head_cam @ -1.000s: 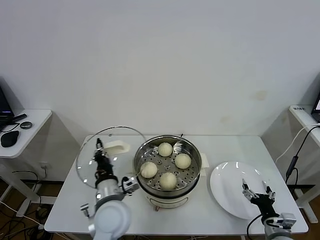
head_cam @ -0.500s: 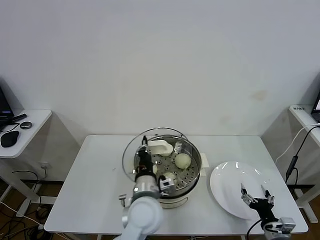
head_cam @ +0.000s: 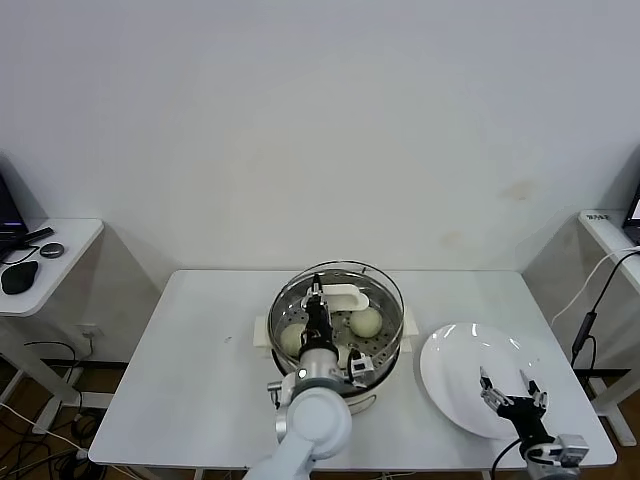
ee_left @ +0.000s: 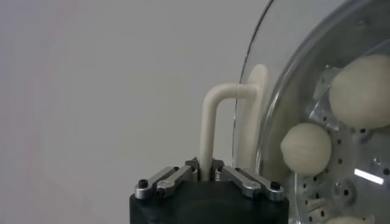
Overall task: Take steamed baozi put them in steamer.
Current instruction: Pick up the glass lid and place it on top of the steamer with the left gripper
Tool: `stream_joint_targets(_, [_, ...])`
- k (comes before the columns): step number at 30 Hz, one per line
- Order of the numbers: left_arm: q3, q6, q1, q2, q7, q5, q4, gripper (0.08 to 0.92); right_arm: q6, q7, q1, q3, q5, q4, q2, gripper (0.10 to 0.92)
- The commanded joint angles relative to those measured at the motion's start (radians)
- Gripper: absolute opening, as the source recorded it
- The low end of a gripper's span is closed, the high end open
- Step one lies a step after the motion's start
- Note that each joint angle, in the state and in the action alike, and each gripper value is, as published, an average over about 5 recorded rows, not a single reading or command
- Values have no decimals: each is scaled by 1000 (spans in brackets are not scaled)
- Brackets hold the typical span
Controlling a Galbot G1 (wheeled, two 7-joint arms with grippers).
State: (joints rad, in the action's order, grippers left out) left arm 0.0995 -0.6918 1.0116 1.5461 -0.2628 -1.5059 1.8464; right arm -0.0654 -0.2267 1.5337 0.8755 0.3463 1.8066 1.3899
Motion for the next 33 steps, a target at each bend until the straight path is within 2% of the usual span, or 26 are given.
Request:
stream_joint_targets(1, [17,-1,-3,13,42,-86,-73,176,-1,-1,-2,0,-2,-3,0,823])
stream_joint_targets(33, [33,1,17,10,-14,-132,-71,176,4,-2,-16,-10,-13,-18,13,823])
